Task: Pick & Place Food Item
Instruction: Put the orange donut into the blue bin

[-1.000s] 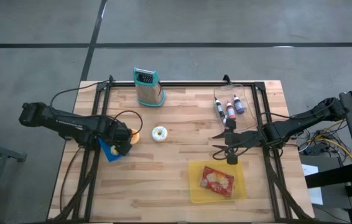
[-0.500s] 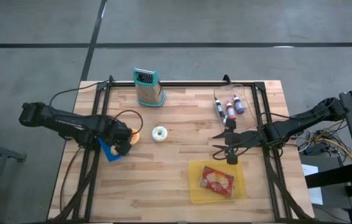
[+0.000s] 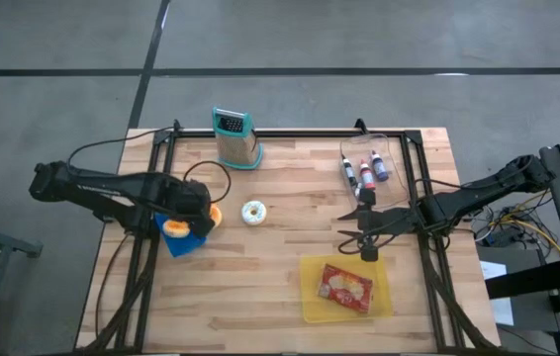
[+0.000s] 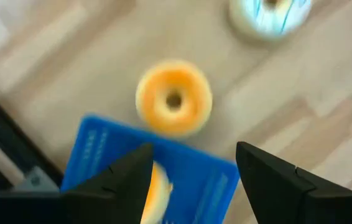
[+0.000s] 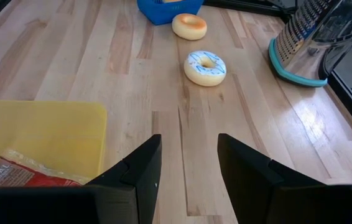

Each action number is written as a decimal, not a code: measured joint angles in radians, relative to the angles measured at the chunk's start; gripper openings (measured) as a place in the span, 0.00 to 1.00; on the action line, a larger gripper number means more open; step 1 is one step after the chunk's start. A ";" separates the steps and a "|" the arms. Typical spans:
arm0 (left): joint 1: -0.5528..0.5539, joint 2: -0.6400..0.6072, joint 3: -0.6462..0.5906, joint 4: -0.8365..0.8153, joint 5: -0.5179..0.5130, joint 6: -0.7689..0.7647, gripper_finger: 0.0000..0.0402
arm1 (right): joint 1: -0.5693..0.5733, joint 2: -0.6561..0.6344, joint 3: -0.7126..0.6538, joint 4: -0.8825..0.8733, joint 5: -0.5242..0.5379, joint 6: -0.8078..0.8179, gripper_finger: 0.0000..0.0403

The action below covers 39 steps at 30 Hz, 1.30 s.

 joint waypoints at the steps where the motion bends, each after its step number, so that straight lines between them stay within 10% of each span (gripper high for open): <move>1: 0.002 -0.001 0.009 0.010 -0.027 0.009 0.59 | 0.000 0.000 0.000 0.000 0.000 0.000 0.37; 11: 0.044 0.044 0.024 0.169 -0.093 0.183 0.59 | 0.000 0.000 0.000 0.000 0.000 0.000 0.37; 39: 0.142 0.428 0.022 0.207 -0.037 0.043 0.58 | -0.001 0.000 0.000 0.000 0.000 0.000 0.37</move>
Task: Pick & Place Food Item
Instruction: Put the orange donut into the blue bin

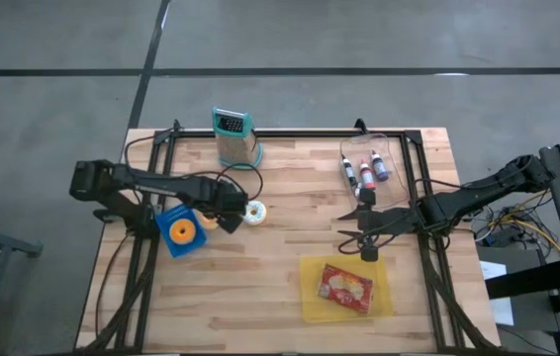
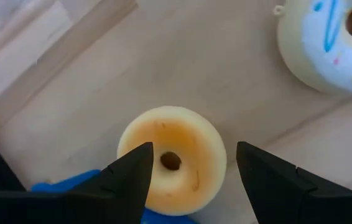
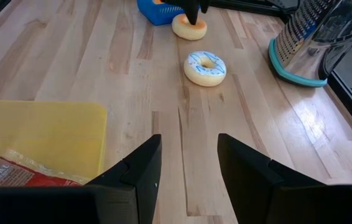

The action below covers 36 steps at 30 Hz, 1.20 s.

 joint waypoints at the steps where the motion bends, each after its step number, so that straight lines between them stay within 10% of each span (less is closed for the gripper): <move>1: 0.000 0.003 -0.001 0.000 0.001 -0.027 0.58 | 0.000 0.000 0.000 0.000 0.000 0.000 0.37; 36: 0.012 0.009 -0.156 0.182 0.134 -0.196 0.58 | 0.001 0.000 0.000 0.000 0.000 0.000 0.37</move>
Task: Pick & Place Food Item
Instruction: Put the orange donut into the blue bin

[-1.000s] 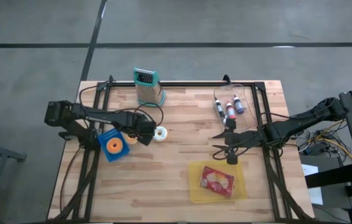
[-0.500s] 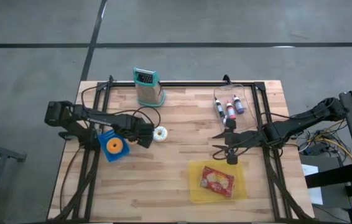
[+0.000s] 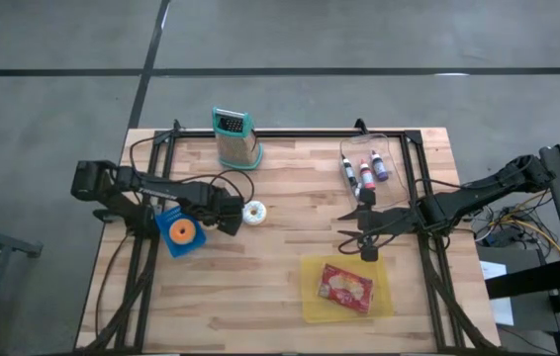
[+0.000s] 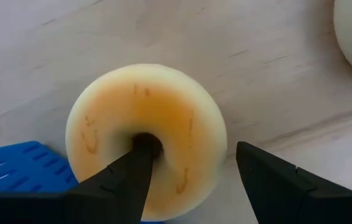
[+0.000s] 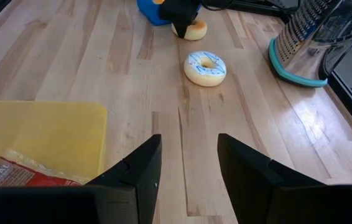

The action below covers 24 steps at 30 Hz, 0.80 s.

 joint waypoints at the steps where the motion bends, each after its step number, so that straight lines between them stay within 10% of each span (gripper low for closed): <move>1: 0.000 0.000 0.000 0.002 0.002 0.000 0.58 | 0.000 0.000 0.000 0.000 0.000 0.000 0.37; 24: 0.000 0.000 -0.002 0.008 0.006 0.015 0.30 | 0.000 0.000 0.000 0.000 0.000 0.000 0.37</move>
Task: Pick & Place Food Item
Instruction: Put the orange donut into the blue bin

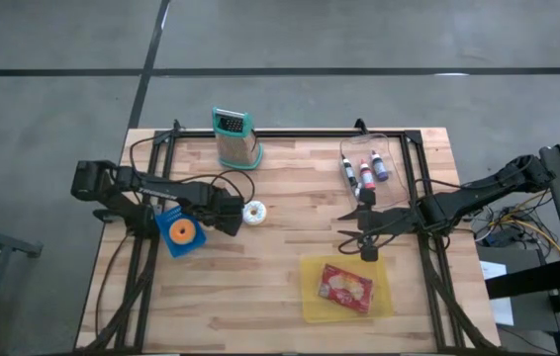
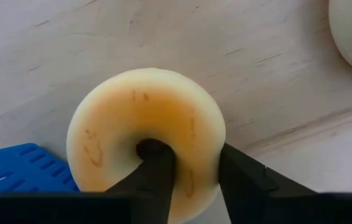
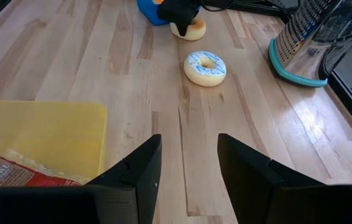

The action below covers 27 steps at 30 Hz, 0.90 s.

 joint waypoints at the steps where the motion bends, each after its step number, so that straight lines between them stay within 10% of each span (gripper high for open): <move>1: 0.000 0.000 0.000 0.000 0.000 0.000 0.29 | 0.000 0.000 0.000 0.000 0.000 0.000 0.37; 27: 0.000 -0.054 0.068 -0.042 -0.035 0.072 0.21 | 0.000 0.000 0.000 0.000 0.000 0.000 0.37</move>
